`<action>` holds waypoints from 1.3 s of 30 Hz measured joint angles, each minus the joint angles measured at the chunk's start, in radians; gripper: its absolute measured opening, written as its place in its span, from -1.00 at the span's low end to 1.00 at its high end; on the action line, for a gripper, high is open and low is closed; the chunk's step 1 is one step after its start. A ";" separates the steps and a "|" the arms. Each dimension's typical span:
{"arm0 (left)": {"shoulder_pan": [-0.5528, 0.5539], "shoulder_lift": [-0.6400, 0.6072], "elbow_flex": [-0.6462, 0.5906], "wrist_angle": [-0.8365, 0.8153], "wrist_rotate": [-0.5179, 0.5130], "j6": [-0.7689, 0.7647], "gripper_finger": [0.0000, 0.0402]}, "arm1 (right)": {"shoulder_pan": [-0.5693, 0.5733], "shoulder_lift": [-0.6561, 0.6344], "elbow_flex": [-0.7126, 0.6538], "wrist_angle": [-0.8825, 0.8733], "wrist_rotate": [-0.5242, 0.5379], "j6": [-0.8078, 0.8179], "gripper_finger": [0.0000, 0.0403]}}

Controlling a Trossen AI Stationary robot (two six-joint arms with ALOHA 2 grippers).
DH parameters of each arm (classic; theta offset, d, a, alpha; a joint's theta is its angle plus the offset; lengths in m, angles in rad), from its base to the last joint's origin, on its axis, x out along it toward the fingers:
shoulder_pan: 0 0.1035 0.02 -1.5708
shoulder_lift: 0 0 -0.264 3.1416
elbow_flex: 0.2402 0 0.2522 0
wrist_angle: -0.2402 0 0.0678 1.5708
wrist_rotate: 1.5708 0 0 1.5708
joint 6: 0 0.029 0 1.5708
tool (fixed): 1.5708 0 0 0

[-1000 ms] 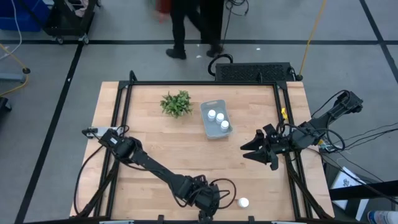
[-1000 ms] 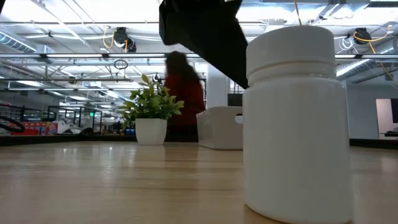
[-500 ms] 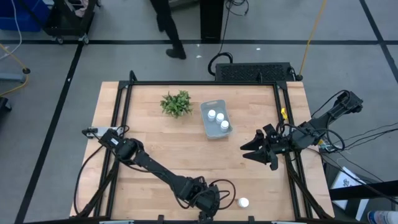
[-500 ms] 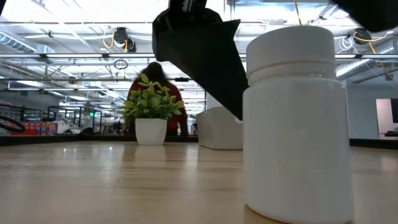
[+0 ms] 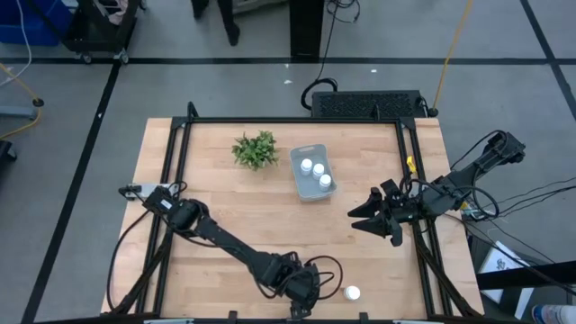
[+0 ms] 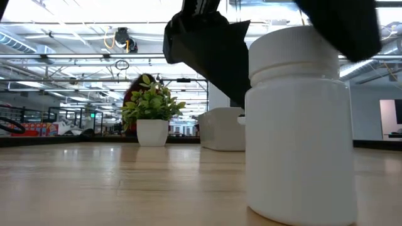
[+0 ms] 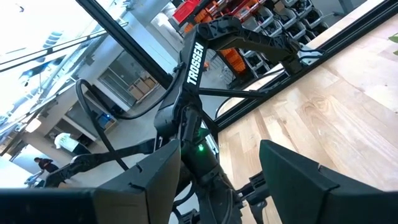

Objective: Pick and place pill bottles into a basket
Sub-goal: Put the white pill bottle into the gray bin

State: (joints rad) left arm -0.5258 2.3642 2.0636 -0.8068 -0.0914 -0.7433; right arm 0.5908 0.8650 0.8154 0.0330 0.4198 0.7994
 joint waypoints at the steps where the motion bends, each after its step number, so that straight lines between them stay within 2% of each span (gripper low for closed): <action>1: 0.001 0.000 0.000 0.002 -0.001 -0.003 0.43 | 0.000 0.000 0.000 0.000 0.000 0.000 0.05; 10: 0.009 0.001 0.001 0.060 0.021 0.004 -0.07 | 0.000 0.000 0.000 0.000 0.000 0.003 0.05; 14: 0.007 0.001 0.001 0.059 0.045 0.008 -0.19 | 0.000 0.000 0.000 0.000 0.000 0.006 0.05; 17: 0.006 0.001 0.001 0.058 0.058 0.000 -0.12 | 0.000 0.000 0.000 0.000 0.000 0.007 0.05; 25: 0.006 0.002 0.001 0.047 0.067 -0.019 0.41 | 0.000 0.000 0.000 0.000 -0.001 0.000 0.05; 29: 0.003 0.002 0.001 0.046 0.077 -0.019 0.56 | 0.000 0.000 0.000 0.000 -0.001 0.000 0.05; 33: -0.008 0.002 0.001 0.006 0.102 -0.008 0.59 | 0.000 0.000 0.000 0.000 -0.001 0.000 0.05; 39: -0.013 0.002 0.001 0.000 0.093 -0.031 0.44 | 0.000 0.000 0.000 0.000 0.000 -0.006 0.05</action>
State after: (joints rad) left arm -0.5388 2.3657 2.0647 -0.8070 0.0017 -0.7740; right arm 0.5907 0.8654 0.8154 0.0330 0.4198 0.7932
